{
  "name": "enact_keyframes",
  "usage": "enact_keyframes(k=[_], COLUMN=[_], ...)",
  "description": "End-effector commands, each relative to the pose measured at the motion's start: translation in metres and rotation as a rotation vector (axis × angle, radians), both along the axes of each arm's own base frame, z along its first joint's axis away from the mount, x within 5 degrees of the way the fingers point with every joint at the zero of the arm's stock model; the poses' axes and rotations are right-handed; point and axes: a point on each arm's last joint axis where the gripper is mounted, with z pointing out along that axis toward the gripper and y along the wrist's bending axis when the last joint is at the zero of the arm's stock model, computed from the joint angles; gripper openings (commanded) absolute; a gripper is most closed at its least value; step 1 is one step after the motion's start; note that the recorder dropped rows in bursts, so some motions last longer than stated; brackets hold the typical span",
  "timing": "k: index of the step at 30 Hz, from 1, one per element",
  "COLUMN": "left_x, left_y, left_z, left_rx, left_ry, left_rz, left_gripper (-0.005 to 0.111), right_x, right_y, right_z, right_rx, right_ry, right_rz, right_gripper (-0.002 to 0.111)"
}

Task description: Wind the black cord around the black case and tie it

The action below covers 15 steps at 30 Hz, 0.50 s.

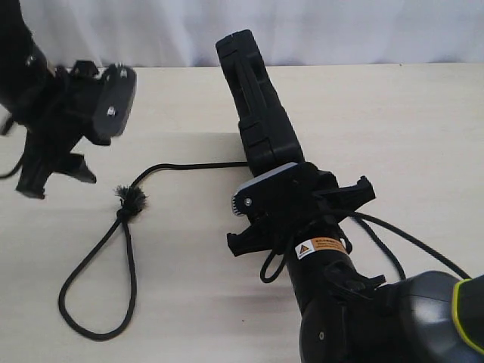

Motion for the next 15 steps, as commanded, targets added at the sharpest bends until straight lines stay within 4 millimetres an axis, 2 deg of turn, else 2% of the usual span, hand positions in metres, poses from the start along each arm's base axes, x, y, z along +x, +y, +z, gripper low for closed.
enact_keyframes(k=[1, 2, 3, 5, 8, 10, 13, 14, 15], left_x=[-0.017, -0.018, -0.017, -0.014, -0.017, -0.016, -0.009, -0.011, -0.011], left_y=[0.003, 0.007, 0.011, 0.009, -0.024, -0.024, -0.017, -0.016, -0.015], left_z=[-0.05, -0.064, -0.072, -0.092, -0.109, -0.121, -0.119, -0.124, -0.13], left_rx=[0.204, 0.292, 0.388, 0.408, 0.383, 0.382, 0.386, 0.382, 0.379], left_ry=[-0.156, -0.257, -0.284, -0.234, -0.261, -0.227, -0.244, -0.204, -0.178], left_rz=[-0.632, -0.72, -0.842, -0.912, -1.024, -1.04, -1.009, -1.011, -1.015], left_gripper=[0.054, 0.054, 0.054, 0.054, 0.054, 0.054, 0.054, 0.051, 0.04], right_x=[0.003, 0.003, 0.003, 0.003, 0.003, 0.003, 0.003, 0.003, 0.003], right_y=[-0.003, -0.003, -0.003, -0.003, -0.003, -0.003, -0.003, -0.003, -0.003], right_z=[0.01, 0.01, 0.01, 0.011, 0.012, 0.012, 0.012, 0.012, 0.012], right_rx=[-0.03, -0.032, -0.037, -0.041, -0.044, -0.044, -0.044, -0.044, -0.044], right_ry=[-0.075, -0.075, -0.075, -0.085, -0.096, -0.096, -0.096, -0.096, -0.096], right_rz=[-0.007, -0.006, -0.005, -0.004, -0.003, -0.003, -0.003, -0.003, -0.003], right_gripper=[0.004, 0.004, 0.004, 0.004, 0.004, 0.004, 0.004, 0.004, 0.004])
